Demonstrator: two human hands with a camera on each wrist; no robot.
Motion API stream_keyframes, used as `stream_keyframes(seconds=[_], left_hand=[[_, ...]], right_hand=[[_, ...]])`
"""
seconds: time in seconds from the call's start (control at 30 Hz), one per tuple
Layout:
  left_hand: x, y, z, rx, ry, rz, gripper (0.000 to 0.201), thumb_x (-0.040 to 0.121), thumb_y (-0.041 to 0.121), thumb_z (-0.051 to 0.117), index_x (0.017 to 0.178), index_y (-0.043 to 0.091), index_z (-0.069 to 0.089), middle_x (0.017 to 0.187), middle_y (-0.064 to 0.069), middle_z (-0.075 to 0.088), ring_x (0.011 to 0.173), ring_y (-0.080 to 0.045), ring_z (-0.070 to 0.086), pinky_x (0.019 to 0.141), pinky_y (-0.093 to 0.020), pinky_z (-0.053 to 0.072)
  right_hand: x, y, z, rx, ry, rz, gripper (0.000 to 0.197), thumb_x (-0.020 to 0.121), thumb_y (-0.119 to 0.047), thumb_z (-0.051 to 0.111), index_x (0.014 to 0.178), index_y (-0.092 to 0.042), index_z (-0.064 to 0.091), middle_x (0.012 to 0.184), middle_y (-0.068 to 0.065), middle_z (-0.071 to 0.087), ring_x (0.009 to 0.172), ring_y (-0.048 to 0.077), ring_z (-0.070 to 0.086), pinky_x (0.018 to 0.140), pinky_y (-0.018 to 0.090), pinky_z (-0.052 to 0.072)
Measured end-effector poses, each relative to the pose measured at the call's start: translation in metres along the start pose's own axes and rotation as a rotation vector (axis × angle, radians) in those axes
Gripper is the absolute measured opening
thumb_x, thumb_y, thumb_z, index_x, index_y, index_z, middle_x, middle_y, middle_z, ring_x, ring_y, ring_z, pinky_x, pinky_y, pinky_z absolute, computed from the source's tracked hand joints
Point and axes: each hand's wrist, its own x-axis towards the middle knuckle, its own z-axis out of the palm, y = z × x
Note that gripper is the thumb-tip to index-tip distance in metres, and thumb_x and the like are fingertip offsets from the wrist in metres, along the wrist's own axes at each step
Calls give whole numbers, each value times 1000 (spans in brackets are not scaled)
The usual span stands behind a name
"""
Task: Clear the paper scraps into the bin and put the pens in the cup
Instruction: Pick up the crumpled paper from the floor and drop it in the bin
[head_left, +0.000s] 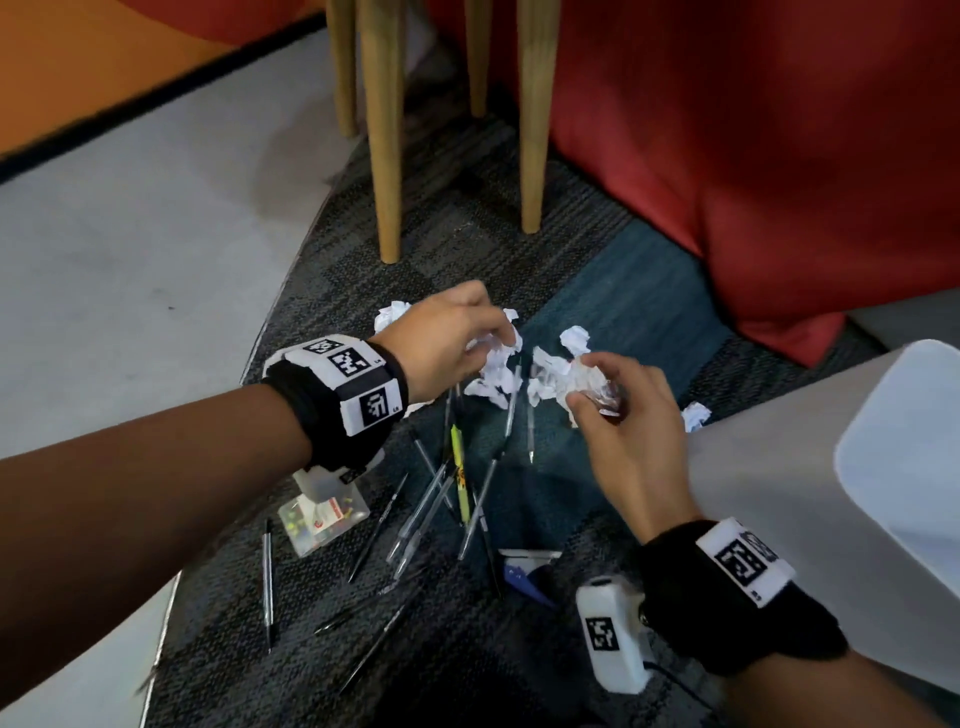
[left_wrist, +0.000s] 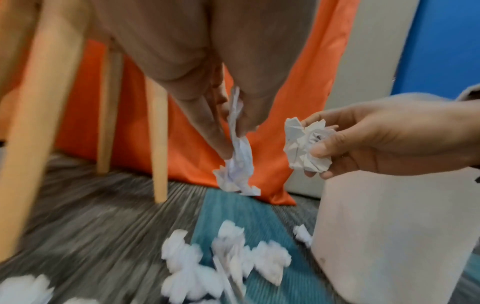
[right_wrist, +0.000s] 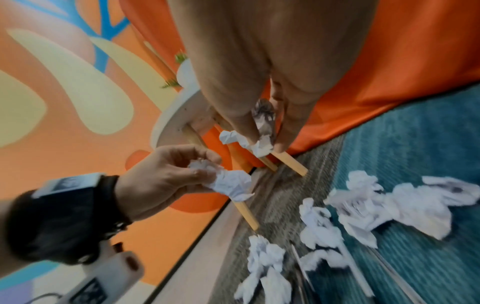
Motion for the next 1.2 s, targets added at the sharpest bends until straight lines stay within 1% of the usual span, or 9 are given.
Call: stream_keyframes(seconds=[0.17,0.27,0.37,0.57,0.67,0.8,0.97,1.1,1.2], left_hand=[[32,76,-35,-76,115,221,20,86,11,66,101,25,70,92,5,51,82,-7,52,76,-16,41],[46,122,-47,-136,155,351,20,85,8,67,100,21,70,88,6,51,77,-8,53,73,-17,43],[57,158,-51,-181,155,442,15,85,11,68,99,19,70,87,0,57,76,-8,54,74,-17,44],[71,200,-39,-263,164,512,16,83,11,69,96,20,71,90,-3,61,82,-10,58,76,-19,45],[74,212,-29,-287,161,530,19,81,8,68,96,20,71,92,1,61,83,-7,58,76,-18,45],[75,224,-13,-302,101,577,23,79,3,67,97,18,71,90,0,61,80,-9,57,74,-21,45],[73,229,8,-361,23,580,26,79,5,71,103,15,71,95,0,63,81,-15,60,74,-21,46],[71,231,12,-318,-212,569,51,73,34,78,122,24,64,105,4,68,96,-6,60,87,-20,44],[78,219,5,-316,-103,504,41,77,46,68,113,27,67,96,10,70,90,-2,61,84,-20,46]], right_hand=[[-27,-27,-74,128,161,-23,40,88,-17,68,123,-31,52,112,-22,59,101,-4,58,81,7,41],[-42,-34,-111,189,277,-31,35,86,-17,71,105,-34,48,94,-18,63,80,6,62,73,28,49],[-56,-39,-141,186,342,-18,35,84,-16,72,101,-37,50,96,-14,63,82,13,64,73,40,52],[-69,-13,-188,6,514,79,34,83,-18,73,100,-39,52,102,-13,60,79,14,62,70,25,49],[-68,16,-196,-304,291,285,32,83,-28,71,109,-37,55,105,-7,59,73,4,60,67,25,48],[-68,24,-195,-373,112,447,48,82,-44,69,126,-42,51,112,-10,54,88,12,60,79,35,49],[-67,20,-201,-260,324,329,31,86,-35,66,115,-38,56,112,-15,58,95,6,60,79,32,48],[-59,15,-215,-136,511,237,21,89,-21,65,105,-34,58,106,-14,64,88,-1,62,71,13,48],[-46,3,-224,-68,583,138,18,89,-12,64,99,-26,62,95,-14,66,81,-6,61,68,5,44]])
